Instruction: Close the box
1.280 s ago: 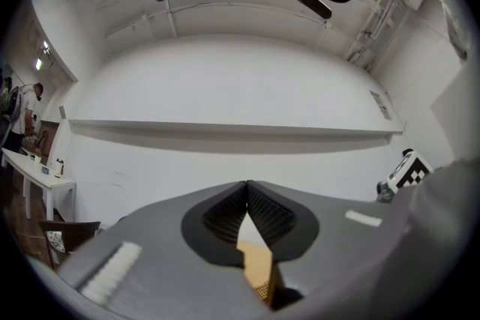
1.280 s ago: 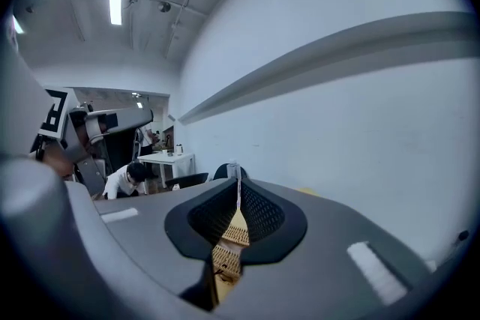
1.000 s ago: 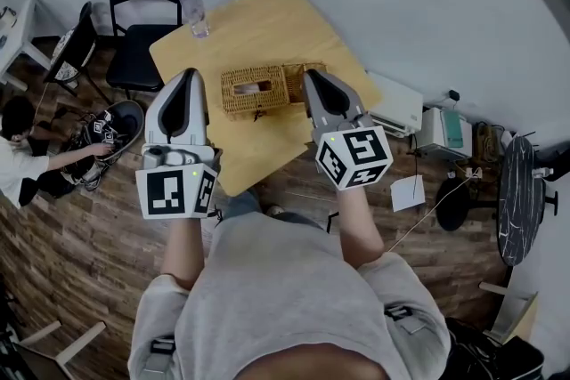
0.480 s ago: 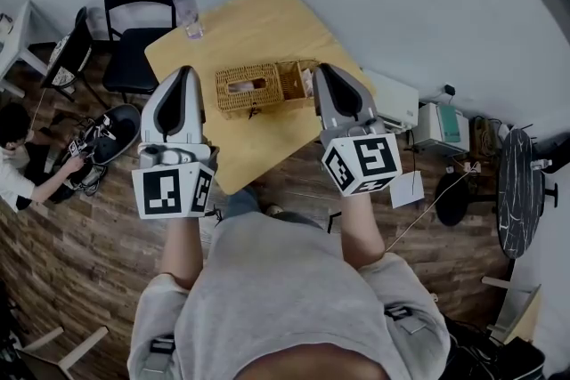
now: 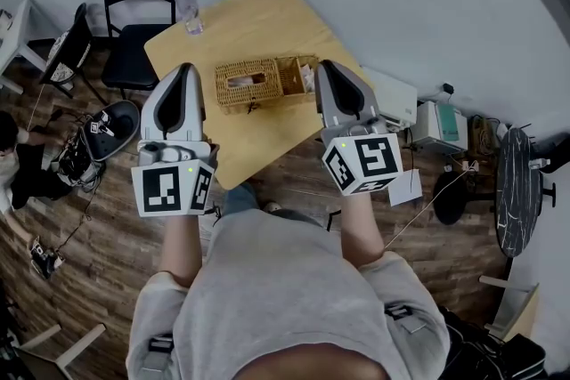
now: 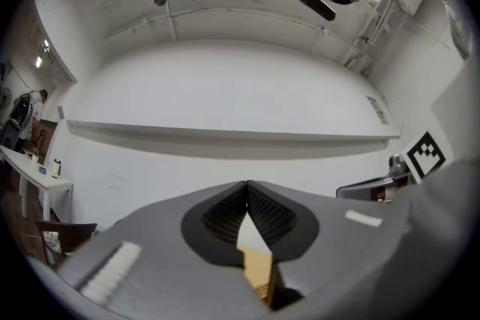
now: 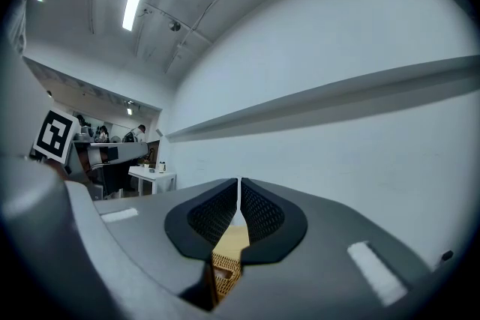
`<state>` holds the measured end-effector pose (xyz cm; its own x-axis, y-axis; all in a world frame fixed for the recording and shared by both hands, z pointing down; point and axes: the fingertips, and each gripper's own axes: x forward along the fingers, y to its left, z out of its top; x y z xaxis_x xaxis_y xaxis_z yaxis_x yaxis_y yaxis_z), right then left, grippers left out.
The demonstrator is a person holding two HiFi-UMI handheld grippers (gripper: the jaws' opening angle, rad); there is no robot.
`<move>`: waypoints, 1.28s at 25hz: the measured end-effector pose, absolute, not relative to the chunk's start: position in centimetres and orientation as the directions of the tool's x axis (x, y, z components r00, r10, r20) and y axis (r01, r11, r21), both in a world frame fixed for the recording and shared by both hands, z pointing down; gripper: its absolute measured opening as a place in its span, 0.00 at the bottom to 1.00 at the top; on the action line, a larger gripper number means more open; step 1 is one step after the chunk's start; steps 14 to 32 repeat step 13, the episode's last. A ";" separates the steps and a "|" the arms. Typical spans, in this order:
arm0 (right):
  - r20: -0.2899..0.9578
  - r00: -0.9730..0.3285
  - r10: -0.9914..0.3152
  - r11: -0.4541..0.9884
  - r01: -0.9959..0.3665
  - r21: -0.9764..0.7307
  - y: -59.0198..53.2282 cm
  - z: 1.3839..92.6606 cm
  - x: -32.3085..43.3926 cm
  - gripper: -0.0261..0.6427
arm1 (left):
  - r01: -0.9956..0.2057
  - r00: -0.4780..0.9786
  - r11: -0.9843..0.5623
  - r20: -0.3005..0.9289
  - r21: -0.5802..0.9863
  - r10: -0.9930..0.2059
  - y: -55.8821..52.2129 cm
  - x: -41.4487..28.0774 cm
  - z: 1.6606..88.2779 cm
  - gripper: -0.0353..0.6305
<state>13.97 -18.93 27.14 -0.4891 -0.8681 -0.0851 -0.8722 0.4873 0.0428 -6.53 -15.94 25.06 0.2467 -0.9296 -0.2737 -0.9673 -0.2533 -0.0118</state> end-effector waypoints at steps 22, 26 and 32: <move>-0.103 -0.490 -0.866 0.487 -0.872 0.052 -18.7 26.7 13.9 0.06 | -0.970 0.237 -0.244 -0.269 -0.008 -0.934 -15.8 -6.7 25.3 0.14; -0.103 -0.490 -0.866 0.487 -0.872 0.052 -18.7 26.7 13.9 0.06 | -0.970 0.237 -0.244 -0.269 -0.008 -0.934 -15.8 -6.7 25.3 0.14; -0.103 -0.490 -0.866 0.487 -0.872 0.052 -18.7 26.7 13.9 0.06 | -0.970 0.237 -0.244 -0.269 -0.008 -0.934 -15.8 -6.7 25.3 0.14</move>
